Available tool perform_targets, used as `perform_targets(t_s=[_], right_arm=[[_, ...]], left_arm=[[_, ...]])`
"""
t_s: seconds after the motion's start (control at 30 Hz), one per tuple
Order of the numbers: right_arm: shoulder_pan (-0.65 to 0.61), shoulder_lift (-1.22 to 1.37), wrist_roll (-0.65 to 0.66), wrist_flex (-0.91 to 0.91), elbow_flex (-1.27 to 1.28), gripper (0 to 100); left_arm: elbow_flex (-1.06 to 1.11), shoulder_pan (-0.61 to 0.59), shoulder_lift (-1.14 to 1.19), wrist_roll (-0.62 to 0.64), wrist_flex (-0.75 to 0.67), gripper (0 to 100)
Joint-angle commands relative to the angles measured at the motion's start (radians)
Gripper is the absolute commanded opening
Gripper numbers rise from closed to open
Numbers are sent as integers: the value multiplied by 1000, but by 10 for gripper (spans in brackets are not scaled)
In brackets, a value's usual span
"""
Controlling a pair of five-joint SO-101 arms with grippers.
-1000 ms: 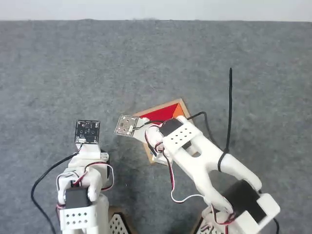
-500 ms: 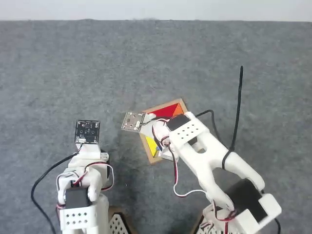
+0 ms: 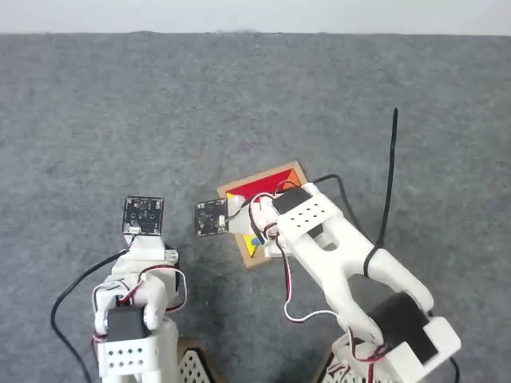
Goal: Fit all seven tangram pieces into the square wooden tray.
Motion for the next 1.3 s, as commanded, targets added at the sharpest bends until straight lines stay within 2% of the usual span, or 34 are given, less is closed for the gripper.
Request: perform_targets(t_s=[0.0,0.27,0.6,1.0,1.27], right_arm=[[7,-58,58,-7,-40,8],[-8,-58,135,59,-38,8],[-59,-56,132,64,-38,8],[-53,-56,91,67,-40,10],[-51,-56,86,73,-40,89]], left_arm=[[-13,-2,-18,17,3,18],[-13,-2,-18,17,3,18],[-13,-2,-18,17,3,18],[-13,-2,-18,17,3,18],[-13,-2,-18,17,3,18]])
